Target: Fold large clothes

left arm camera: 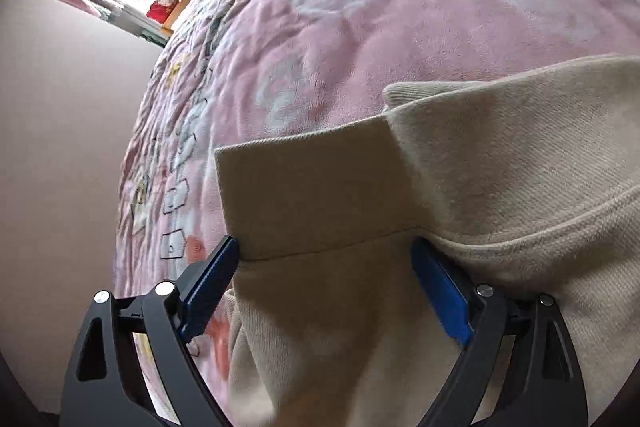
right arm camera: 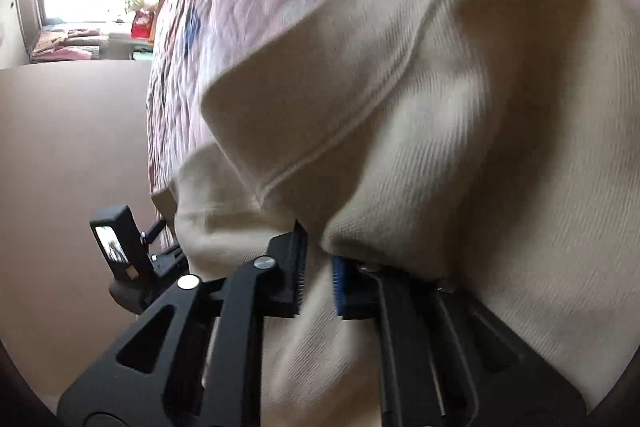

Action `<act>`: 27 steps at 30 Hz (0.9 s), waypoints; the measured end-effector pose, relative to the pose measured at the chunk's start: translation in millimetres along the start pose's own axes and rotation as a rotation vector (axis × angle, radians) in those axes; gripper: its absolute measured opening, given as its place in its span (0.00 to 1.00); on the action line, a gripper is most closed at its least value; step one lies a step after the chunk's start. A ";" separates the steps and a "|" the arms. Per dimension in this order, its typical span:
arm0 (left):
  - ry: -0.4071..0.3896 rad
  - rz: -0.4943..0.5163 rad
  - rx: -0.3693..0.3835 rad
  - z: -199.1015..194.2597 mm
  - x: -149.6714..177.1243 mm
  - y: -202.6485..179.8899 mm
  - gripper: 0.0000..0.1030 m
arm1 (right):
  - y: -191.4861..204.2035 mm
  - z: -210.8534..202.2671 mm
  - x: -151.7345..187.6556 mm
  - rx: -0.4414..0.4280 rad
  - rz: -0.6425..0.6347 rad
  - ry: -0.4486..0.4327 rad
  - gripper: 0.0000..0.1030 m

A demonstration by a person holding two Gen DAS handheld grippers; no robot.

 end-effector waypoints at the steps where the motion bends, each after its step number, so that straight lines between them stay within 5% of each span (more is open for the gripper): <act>1: -0.002 -0.009 0.001 2.9 1.3 3.4 0.91 | -4.7 0.9 -2.9 -0.028 0.030 0.004 0.04; 8: -0.012 -0.029 0.024 -5.3 7.7 19.1 0.87 | -18.1 -28.5 -2.5 -0.097 0.019 -0.036 0.05; 13: -0.006 -0.135 0.051 -23.2 11.2 54.0 0.70 | -64.3 -92.3 -12.7 0.019 0.051 -0.183 0.08; 19: -0.130 -0.156 0.127 -100.4 5.7 37.1 0.75 | -53.3 -130.9 58.0 0.144 -0.125 -0.187 0.09; 22: -0.141 -0.066 0.189 -126.3 0.9 -5.6 0.76 | -68.9 -142.1 87.4 0.249 -0.144 -0.220 0.19; 25: -0.120 -0.002 0.235 -131.4 -6.1 -48.4 0.76 | -97.4 -146.3 98.3 0.197 -0.078 -0.157 0.57; 27: -0.087 0.011 0.238 -122.6 -13.0 -67.8 0.76 | -100.8 -135.2 103.2 0.222 -0.081 -0.125 0.64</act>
Point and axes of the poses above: each gripper's, at about its wrist camera, not at the fingertips, and z roughly the way its jaws point, y to its left, x to its underside, the point moved 2 cm from there along z, roughly the way its jaws point, and after that the axes turned 7 degrees about z, right-handed, at the moved point
